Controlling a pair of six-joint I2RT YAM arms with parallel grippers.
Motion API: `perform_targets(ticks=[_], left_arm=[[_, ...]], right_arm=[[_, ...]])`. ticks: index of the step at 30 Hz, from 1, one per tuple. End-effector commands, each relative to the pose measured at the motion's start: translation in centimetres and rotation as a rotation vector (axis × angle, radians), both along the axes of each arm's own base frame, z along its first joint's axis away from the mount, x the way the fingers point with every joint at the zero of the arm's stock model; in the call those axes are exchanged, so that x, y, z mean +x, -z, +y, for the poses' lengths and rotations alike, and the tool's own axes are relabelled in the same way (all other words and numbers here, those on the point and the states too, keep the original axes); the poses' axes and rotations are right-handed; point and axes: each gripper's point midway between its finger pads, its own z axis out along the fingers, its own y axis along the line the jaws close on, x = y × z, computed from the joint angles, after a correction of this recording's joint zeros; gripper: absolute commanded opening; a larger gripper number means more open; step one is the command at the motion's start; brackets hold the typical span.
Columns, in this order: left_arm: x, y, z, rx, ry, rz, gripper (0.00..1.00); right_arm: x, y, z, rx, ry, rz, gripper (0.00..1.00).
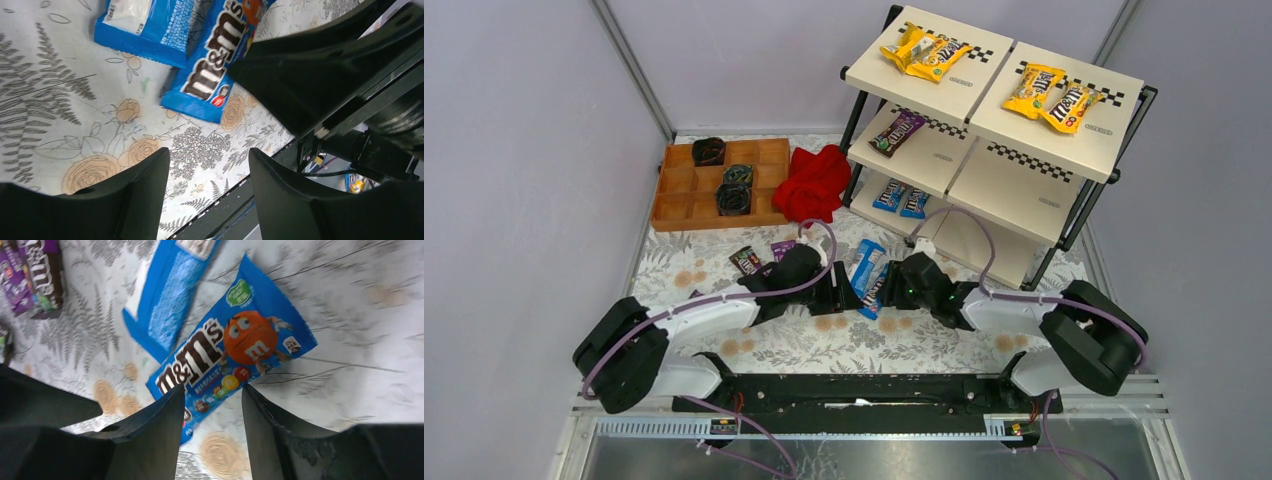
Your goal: Place and organize the candy bags onto the shelf
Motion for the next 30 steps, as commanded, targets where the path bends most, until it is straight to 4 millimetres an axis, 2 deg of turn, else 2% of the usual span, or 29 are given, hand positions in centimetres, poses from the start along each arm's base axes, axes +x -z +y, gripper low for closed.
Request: perform_targets(ticks=[1, 5, 8, 10, 14, 19, 22, 26, 30], left_arm=[[1.0, -0.3, 1.6, 0.048, -0.071, -0.06, 0.64], [1.2, -0.7, 2.8, 0.062, -0.111, -0.08, 0.65], [1.2, -0.9, 3.5, 0.07, -0.134, -0.09, 0.67], [1.1, -1.1, 3.5, 0.065, -0.127, -0.091, 0.68], [0.9, -1.3, 3.0, 0.05, -0.103, -0.08, 0.68], [1.4, -1.9, 2.3, 0.028, -0.085, -0.102, 0.64], [2.0, -1.6, 1.7, 0.034, -0.077, -0.101, 0.58], [2.8, -1.1, 1.3, 0.049, -0.089, -0.107, 0.52], [3.5, -0.4, 1.4, 0.075, -0.103, -0.121, 0.51]], right_arm=[[0.0, -1.9, 4.9, 0.189, 0.014, -0.034, 0.53], [-0.7, -3.3, 7.6, 0.303, -0.056, -0.037, 0.55], [-1.0, -4.1, 8.0, 0.327, -0.086, -0.052, 0.59], [-1.0, -4.2, 7.2, 0.272, -0.102, -0.076, 0.62], [-0.3, -3.8, 3.4, 0.095, -0.07, -0.13, 0.76], [1.4, -3.9, -0.2, 0.065, -0.016, -0.098, 0.76], [2.4, -3.8, -0.5, 0.084, -0.014, -0.059, 0.69], [3.4, -3.4, 0.3, 0.075, -0.024, -0.06, 0.68], [4.1, -2.7, 1.4, 0.091, -0.05, -0.057, 0.68]])
